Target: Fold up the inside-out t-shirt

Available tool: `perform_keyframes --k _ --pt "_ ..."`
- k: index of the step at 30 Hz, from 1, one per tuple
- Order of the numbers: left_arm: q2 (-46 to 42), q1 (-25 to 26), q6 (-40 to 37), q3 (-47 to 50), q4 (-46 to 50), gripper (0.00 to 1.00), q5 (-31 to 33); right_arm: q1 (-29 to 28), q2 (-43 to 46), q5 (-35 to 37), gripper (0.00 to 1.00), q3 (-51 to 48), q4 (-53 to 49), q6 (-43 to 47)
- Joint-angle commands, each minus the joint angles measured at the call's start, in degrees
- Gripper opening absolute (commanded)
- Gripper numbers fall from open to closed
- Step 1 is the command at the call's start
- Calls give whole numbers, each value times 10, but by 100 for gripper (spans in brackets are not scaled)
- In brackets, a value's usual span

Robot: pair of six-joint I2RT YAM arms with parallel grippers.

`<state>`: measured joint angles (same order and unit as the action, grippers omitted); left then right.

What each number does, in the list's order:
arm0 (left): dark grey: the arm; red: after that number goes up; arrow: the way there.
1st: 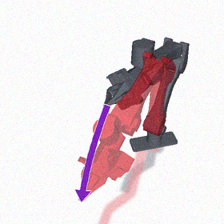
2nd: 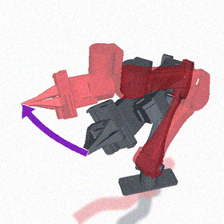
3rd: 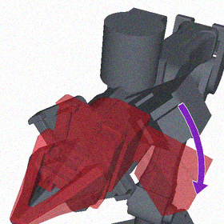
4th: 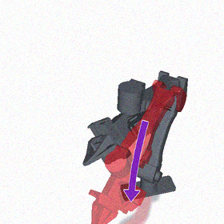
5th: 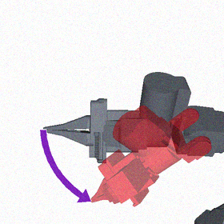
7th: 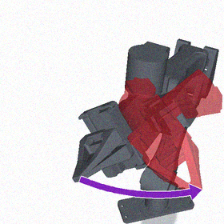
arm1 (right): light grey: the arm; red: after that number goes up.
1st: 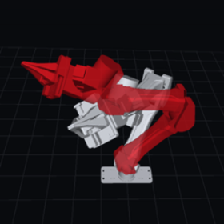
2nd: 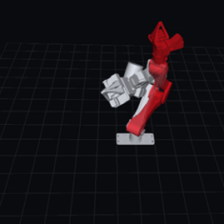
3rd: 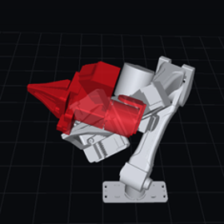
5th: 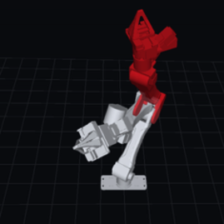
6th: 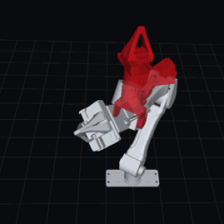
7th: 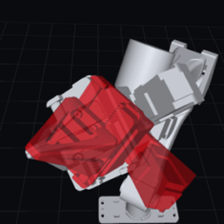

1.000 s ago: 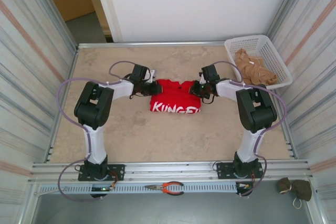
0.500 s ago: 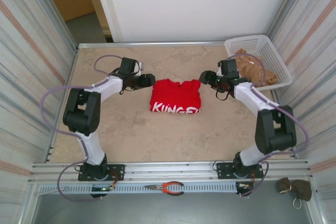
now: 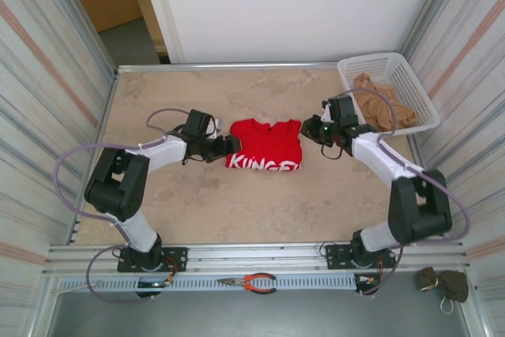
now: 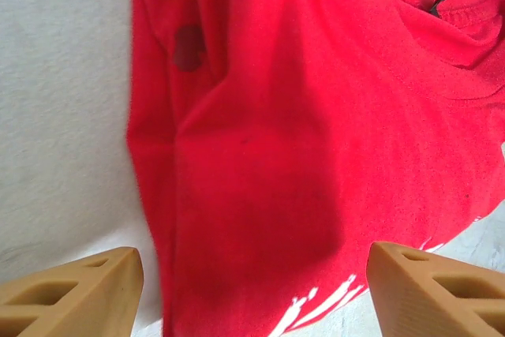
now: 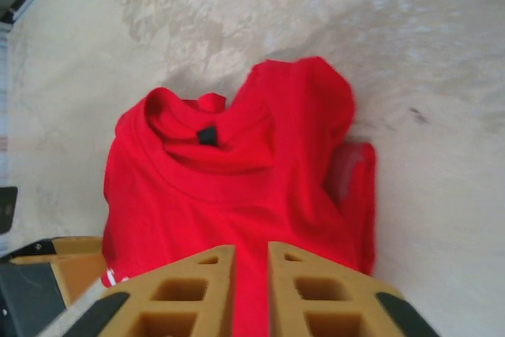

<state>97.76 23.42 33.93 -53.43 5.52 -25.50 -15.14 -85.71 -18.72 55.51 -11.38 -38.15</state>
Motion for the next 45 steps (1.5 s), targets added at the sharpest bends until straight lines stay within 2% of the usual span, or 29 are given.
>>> perform_keyframes --k 1,9,15,19,22,27,29,32,39,45 --pt "13 11 15 -4 -17 75 3 -10 -68 -46 10 51 30 8" --pt "41 16 20 -2 -29 75 4 20 -170 -28 7 79 68 11" --pt "56 19 29 8 -58 72 -18 36 -252 -71 10 109 76 14" --pt "60 21 39 15 -76 69 -30 40 -251 -86 11 119 64 20" --pt "66 19 54 23 -109 49 -47 52 -200 -90 13 98 61 19" --pt "73 -3 101 37 -174 2 -70 61 -58 -82 24 45 36 14" --pt "66 -21 102 33 -166 0 -69 60 -2 -82 27 24 19 8" --pt "43 -59 63 13 -98 0 -63 56 79 -75 33 -9 -16 6" --pt "15 -189 -109 -78 123 0 -34 51 235 -48 36 -89 -85 0" --pt "78 -282 -241 -230 269 0 4 62 349 -20 40 -130 -150 -6"
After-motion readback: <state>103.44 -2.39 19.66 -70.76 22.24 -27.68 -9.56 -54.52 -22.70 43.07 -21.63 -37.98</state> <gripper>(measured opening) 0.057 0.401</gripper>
